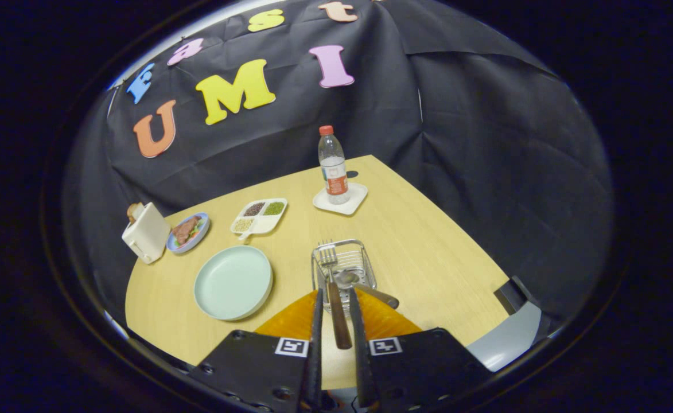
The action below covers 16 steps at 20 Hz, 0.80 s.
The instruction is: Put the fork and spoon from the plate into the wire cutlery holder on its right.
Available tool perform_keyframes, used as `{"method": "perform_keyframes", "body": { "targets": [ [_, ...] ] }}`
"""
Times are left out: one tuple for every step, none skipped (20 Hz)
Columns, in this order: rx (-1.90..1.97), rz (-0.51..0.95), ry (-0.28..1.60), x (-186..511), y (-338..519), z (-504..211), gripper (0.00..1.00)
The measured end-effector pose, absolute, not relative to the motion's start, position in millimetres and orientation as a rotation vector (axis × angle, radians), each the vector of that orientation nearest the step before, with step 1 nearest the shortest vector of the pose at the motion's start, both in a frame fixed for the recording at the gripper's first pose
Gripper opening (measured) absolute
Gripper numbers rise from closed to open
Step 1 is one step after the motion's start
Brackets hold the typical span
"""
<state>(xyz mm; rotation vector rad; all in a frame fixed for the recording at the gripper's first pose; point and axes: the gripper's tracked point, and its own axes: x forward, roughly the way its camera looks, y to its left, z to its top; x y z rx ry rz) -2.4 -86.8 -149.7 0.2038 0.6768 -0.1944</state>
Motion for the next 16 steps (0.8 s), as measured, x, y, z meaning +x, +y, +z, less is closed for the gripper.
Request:
{"method": "perform_keyframes", "body": {
  "targets": [
    [0.197,-0.196,0.674,-3.9,-86.2,-148.7,0.26],
    [0.191,-0.199,0.672,-5.0,-87.1,-147.6,0.26],
    [0.188,-0.202,0.664,-6.6,-87.4,-145.1,0.26],
    [0.186,-0.199,0.656,-7.0,-86.0,-142.3,0.29],
    [0.188,-0.2,0.648,-8.4,-85.3,-139.9,0.34],
    [0.187,-0.206,0.641,-10.5,-86.0,-137.0,0.4],
    [0.189,-0.203,0.628,-10.8,-84.9,-134.0,0.41],
    [0.187,-0.204,0.616,-11.9,-83.4,-130.8,0.44],
    [0.184,-0.204,0.607,-15.5,-83.0,-127.5,0.48],
    [0.179,-0.206,0.598,-17.3,-81.4,-124.5,0.52],
    [0.173,-0.204,0.583,-19.0,-79.4,-119.5,0.53],
    [0.165,-0.204,0.568,-21.7,-77.4,-114.1,0.56],
    [0.16,-0.202,0.553,-26.5,-74.9,-108.0,0.58],
    [0.152,-0.201,0.535,-29.6,-71.1,-102.2,0.61],
    [0.144,-0.195,0.511,-32.1,-65.7,-95.3,0.63],
    [0.134,-0.192,0.487,-36.5,-62.3,-88.0,0.65]
  ]
}}
